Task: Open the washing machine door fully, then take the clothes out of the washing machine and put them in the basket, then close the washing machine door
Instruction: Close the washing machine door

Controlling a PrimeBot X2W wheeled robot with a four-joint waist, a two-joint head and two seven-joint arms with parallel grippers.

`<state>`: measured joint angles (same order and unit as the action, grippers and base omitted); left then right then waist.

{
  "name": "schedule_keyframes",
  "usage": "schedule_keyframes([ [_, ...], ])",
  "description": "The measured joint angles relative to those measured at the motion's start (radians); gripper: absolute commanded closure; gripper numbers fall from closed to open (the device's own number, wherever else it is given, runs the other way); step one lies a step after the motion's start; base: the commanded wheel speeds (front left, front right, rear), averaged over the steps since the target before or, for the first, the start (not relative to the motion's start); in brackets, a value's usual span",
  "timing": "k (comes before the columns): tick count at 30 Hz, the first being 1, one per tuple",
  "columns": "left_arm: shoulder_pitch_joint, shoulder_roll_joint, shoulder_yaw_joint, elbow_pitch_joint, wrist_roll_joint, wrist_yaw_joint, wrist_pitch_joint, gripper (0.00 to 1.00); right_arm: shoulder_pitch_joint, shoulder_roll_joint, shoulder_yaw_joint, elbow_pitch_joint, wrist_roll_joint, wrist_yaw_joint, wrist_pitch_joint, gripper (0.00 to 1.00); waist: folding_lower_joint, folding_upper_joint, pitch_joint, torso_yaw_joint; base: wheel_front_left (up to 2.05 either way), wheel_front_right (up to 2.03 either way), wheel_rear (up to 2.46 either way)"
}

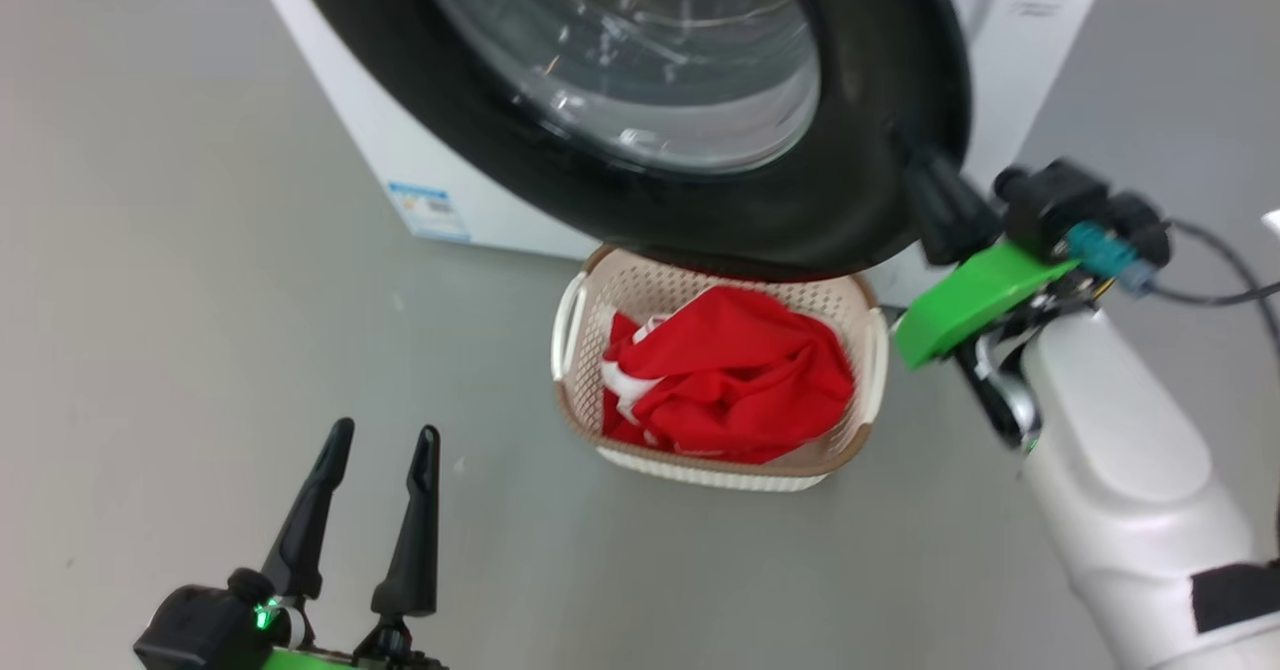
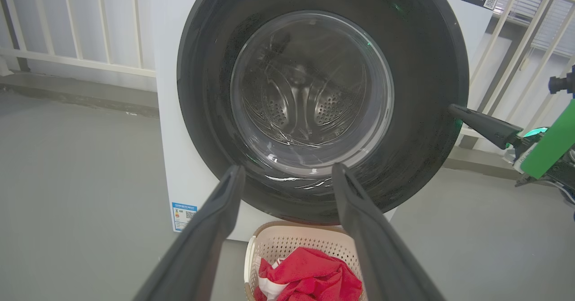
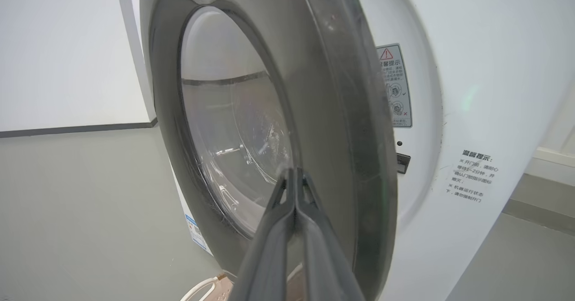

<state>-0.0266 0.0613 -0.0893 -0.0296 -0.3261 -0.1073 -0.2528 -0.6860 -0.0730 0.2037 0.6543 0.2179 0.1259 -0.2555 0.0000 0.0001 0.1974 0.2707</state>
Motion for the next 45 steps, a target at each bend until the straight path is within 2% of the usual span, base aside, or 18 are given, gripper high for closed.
schedule_keyframes([
  [6,-0.013,-0.011,0.000,0.001,0.000,-0.008,0.000,0.00,-0.049,-0.008,-0.061,0.001,-0.036,0.000,0.000,1.00,-0.0001,0.0000,0.051,0.039,0.00,0.00,0.00],
  [21,-0.071,-0.021,-0.040,0.013,0.003,-0.016,0.000,0.00,-0.133,-0.035,-0.131,0.043,-0.079,0.003,0.000,1.00,0.0000,0.0000,0.117,0.088,0.00,0.00,0.00],
  [38,-0.105,-0.023,-0.072,0.028,-0.026,-0.017,0.000,0.00,-0.349,-0.096,-0.174,0.178,-0.104,0.006,0.000,1.00,0.0000,0.0000,0.199,0.131,0.00,0.00,0.00],
  [45,-0.118,-0.023,-0.081,0.030,-0.015,-0.018,-0.001,0.00,-0.400,-0.085,-0.192,0.216,-0.132,0.016,-0.001,1.00,0.0000,0.0000,0.229,0.138,0.00,0.00,0.00],
])
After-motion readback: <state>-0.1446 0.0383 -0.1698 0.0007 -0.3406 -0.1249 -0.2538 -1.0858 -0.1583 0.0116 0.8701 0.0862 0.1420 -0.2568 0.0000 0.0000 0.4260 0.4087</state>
